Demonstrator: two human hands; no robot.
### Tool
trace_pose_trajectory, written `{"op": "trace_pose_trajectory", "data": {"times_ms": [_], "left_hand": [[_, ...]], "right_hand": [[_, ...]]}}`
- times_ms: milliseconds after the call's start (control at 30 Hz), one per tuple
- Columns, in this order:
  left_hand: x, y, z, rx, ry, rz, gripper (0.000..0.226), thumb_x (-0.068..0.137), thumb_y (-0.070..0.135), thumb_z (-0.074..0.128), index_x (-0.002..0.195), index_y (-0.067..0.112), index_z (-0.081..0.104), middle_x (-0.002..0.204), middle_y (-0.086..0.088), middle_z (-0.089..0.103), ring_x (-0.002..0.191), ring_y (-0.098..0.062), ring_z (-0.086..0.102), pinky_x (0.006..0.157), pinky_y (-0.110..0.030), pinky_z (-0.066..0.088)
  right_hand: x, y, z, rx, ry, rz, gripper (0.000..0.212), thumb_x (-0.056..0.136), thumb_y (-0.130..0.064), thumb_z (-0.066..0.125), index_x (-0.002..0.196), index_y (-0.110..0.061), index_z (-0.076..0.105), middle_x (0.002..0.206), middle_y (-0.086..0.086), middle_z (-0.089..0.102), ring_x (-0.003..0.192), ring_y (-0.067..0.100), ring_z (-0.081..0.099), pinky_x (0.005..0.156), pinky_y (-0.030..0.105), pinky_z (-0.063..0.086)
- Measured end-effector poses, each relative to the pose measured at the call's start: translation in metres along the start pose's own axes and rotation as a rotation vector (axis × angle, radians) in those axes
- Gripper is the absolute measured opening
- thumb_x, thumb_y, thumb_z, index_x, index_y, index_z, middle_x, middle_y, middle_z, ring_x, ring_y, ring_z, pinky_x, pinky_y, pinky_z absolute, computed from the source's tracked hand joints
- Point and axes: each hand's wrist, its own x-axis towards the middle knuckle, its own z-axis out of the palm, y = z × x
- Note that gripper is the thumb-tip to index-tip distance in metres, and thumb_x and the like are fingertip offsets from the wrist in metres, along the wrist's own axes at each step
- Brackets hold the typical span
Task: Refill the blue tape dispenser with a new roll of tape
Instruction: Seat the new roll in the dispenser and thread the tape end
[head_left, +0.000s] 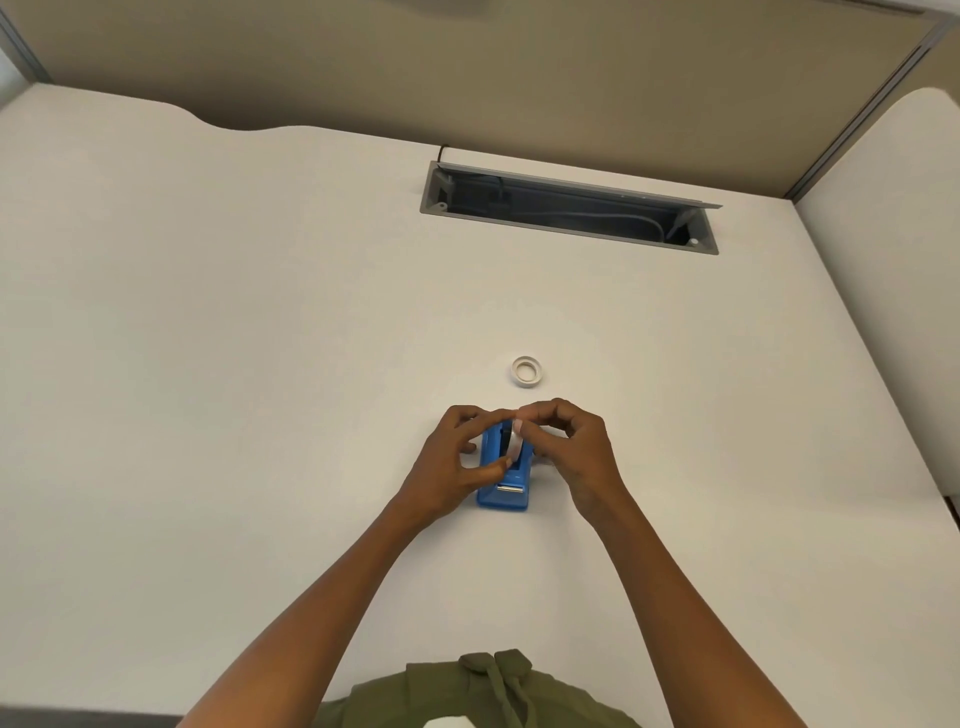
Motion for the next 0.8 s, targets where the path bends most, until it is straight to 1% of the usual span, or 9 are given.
{"op": "trace_pose_trajectory", "data": {"times_ms": [100,167,233,333,433,533,667,733,800], "left_hand": [[0.0001,0.0000,0.0005,-0.003,-0.003,-0.004,0.050,0.081,0.019,0.069,0.127,0.027,0.051,0.119,0.003,0.045,0.105,-0.008,0.048,0.082,-0.003,0.041],[0.0004,0.0000,0.0006,-0.009,-0.002,-0.004,0.049,0.081,0.018,0.069,0.125,0.031,0.051,0.119,0.004,0.045,0.103,-0.007,0.049,0.081,-0.002,0.041],[0.0003,0.0002,0.0007,-0.013,-0.003,0.004,0.049,0.081,0.018,0.068,0.121,0.038,0.048,0.117,0.006,0.045,0.102,-0.003,0.049,0.080,-0.001,0.040],[0.0004,-0.0004,0.0007,-0.019,-0.006,0.018,0.048,0.082,0.018,0.068,0.118,0.042,0.047,0.117,0.006,0.045,0.102,0.001,0.048,0.080,-0.001,0.039],[0.0003,-0.0011,0.0007,-0.021,-0.006,0.023,0.048,0.081,0.019,0.068,0.117,0.043,0.047,0.117,0.006,0.045,0.104,0.002,0.048,0.080,-0.001,0.039],[0.0007,-0.0016,0.0002,-0.020,-0.006,0.024,0.048,0.081,0.019,0.068,0.119,0.040,0.048,0.116,0.006,0.045,0.103,0.001,0.049,0.081,-0.002,0.040],[0.0018,-0.0022,0.0004,-0.006,-0.011,0.011,0.048,0.081,0.019,0.068,0.121,0.037,0.049,0.117,0.006,0.044,0.101,-0.005,0.049,0.080,-0.001,0.040],[0.0021,-0.0023,0.0005,-0.003,-0.012,0.007,0.048,0.081,0.019,0.068,0.122,0.036,0.049,0.117,0.006,0.044,0.101,-0.006,0.049,0.080,-0.001,0.040],[0.0017,-0.0024,0.0004,-0.003,-0.011,0.012,0.048,0.081,0.019,0.069,0.120,0.038,0.048,0.117,0.007,0.044,0.101,-0.004,0.049,0.081,-0.003,0.041]], "right_hand": [[0.0017,-0.0019,0.0009,0.006,0.024,0.019,0.006,0.078,-0.015,0.075,0.082,-0.012,0.072,0.091,0.004,0.073,0.095,0.020,0.067,0.083,0.040,0.055],[0.0011,-0.0022,0.0011,-0.085,0.048,-0.055,0.006,0.079,-0.019,0.075,0.082,-0.016,0.072,0.087,-0.002,0.073,0.089,0.011,0.067,0.082,0.031,0.055],[-0.0012,-0.0018,0.0003,-0.172,0.022,-0.119,0.009,0.078,-0.020,0.076,0.086,-0.019,0.070,0.090,-0.004,0.072,0.091,0.007,0.065,0.078,0.026,0.055],[-0.0036,0.0001,-0.0036,-0.208,-0.059,-0.119,0.025,0.075,-0.016,0.078,0.098,-0.016,0.067,0.101,-0.003,0.068,0.102,0.010,0.061,0.076,0.031,0.058],[-0.0030,0.0000,-0.0066,-0.210,-0.093,-0.106,0.031,0.074,-0.013,0.079,0.102,-0.014,0.066,0.105,-0.001,0.067,0.106,0.012,0.060,0.079,0.034,0.058],[-0.0014,-0.0007,-0.0053,-0.161,-0.083,-0.081,0.027,0.072,-0.010,0.080,0.095,-0.017,0.067,0.102,-0.001,0.068,0.104,0.011,0.061,0.081,0.032,0.057],[0.0014,-0.0010,-0.0033,-0.076,-0.060,-0.052,0.022,0.072,-0.007,0.080,0.087,-0.017,0.068,0.098,0.002,0.069,0.101,0.016,0.064,0.083,0.024,0.052],[0.0014,-0.0010,-0.0033,-0.043,-0.063,-0.042,0.019,0.073,-0.007,0.079,0.086,-0.015,0.068,0.096,0.002,0.070,0.100,0.017,0.064,0.083,0.026,0.053],[0.0015,-0.0007,-0.0035,-0.017,-0.064,-0.029,0.016,0.074,-0.007,0.078,0.087,-0.012,0.069,0.096,0.004,0.070,0.101,0.019,0.065,0.085,0.033,0.054]]}}
